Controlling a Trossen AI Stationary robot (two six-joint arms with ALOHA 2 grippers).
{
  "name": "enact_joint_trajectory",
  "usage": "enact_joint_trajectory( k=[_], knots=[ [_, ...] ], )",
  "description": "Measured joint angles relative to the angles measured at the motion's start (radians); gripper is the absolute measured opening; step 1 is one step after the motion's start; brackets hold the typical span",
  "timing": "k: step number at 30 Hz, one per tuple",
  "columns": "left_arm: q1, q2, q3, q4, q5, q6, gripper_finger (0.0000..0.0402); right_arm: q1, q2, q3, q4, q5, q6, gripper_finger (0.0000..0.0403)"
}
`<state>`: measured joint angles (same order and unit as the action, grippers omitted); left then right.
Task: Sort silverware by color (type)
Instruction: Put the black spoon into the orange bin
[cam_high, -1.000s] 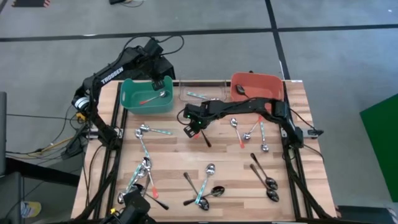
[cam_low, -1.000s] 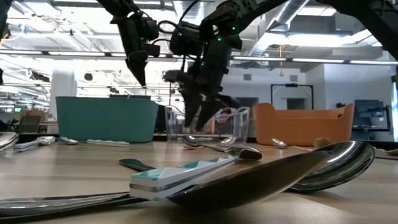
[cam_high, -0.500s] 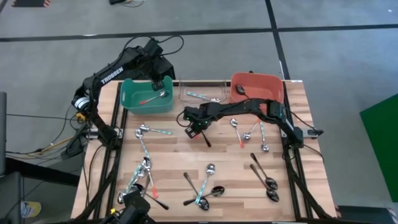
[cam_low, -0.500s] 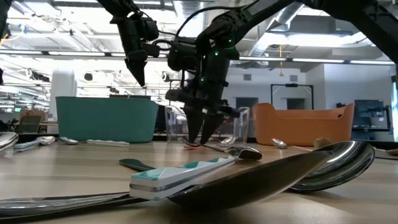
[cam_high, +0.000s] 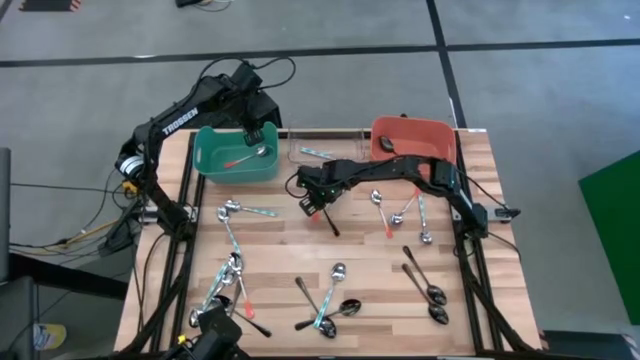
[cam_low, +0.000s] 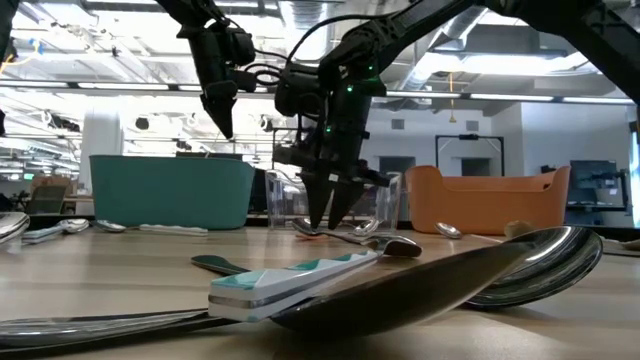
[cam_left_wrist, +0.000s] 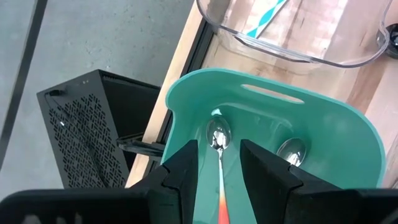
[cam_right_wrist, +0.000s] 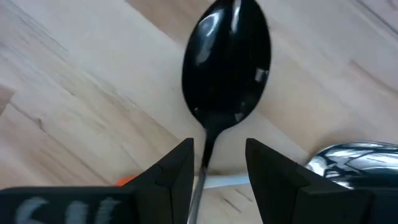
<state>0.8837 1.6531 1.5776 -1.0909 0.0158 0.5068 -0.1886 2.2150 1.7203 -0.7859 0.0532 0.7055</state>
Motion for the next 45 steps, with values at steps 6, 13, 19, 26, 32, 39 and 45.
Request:
enact_joint_trajectory(
  k=[6, 13, 19, 26, 32, 39, 45],
  knots=[
    [0.000, 0.000, 0.000, 0.000, 0.000, 0.002, 0.0108, 0.005, 0.000, 0.000, 0.004, -0.025, 0.000, 0.0166],
    [0.000, 0.000, 0.000, 0.000, 0.000, 0.003, 0.0108, 0.013, 0.000, 0.000, 0.005, -0.005, 0.002, 0.0166],
    [0.000, 0.000, 0.000, 0.000, 0.000, 0.004, 0.0108, 0.001, 0.000, -0.014, 0.024, 0.000, 0.002, 0.0166],
    [0.000, 0.000, 0.000, 0.000, 0.000, 0.004, 0.0108, 0.004, -0.004, -0.059, 0.054, -0.008, 0.004, 0.0166],
    [0.000, 0.000, 0.000, 0.001, 0.000, 0.004, 0.0108, 0.007, -0.004, -0.060, 0.064, -0.012, 0.010, 0.0161],
    [0.000, 0.000, 0.000, 0.001, 0.000, 0.005, 0.0108, 0.010, -0.004, -0.060, 0.061, -0.013, 0.010, 0.0099],
    [0.000, 0.000, 0.000, 0.001, 0.000, 0.005, 0.0108, 0.010, -0.003, -0.061, 0.065, -0.014, 0.013, 0.0037]
  ],
)
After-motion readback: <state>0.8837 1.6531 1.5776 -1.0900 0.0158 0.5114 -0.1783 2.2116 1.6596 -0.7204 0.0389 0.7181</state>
